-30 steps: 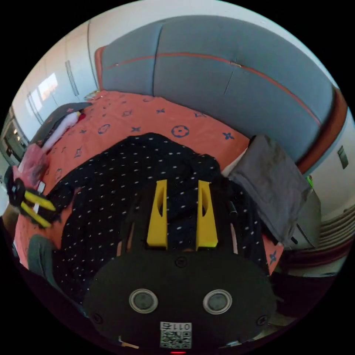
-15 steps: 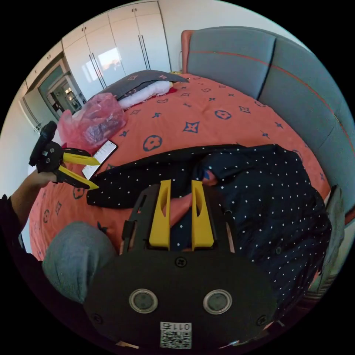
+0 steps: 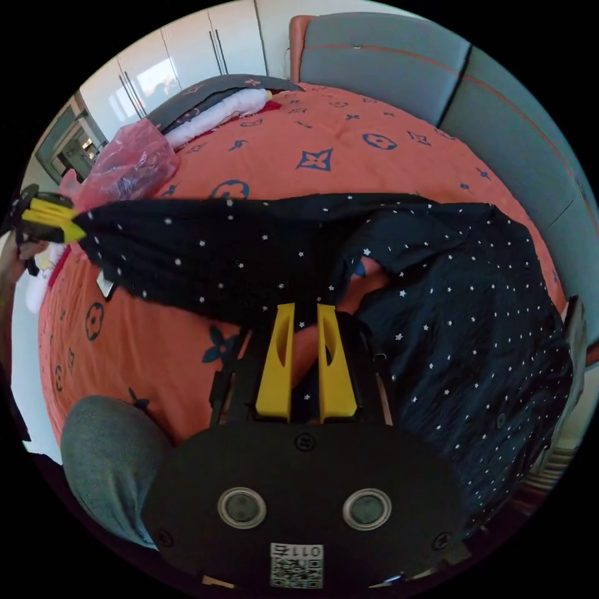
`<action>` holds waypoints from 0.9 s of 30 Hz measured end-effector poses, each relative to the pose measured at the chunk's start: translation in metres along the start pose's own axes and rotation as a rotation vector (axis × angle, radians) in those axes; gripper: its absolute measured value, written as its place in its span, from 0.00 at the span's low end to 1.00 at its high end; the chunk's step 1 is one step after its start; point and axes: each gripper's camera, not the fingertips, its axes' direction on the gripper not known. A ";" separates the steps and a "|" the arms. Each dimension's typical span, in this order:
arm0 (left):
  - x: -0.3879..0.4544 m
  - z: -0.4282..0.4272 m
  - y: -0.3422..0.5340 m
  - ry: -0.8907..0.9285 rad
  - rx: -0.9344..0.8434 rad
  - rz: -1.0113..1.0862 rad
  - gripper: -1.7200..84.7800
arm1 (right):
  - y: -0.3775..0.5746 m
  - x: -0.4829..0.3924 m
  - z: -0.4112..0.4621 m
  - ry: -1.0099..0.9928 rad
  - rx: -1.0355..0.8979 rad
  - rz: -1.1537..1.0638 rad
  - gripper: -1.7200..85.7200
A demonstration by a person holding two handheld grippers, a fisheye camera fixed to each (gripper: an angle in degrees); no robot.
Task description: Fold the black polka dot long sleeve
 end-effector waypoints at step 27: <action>-0.090 -0.099 -0.197 0.429 0.124 -0.047 0.02 | 0.056 0.064 -0.039 -0.027 0.098 0.211 0.03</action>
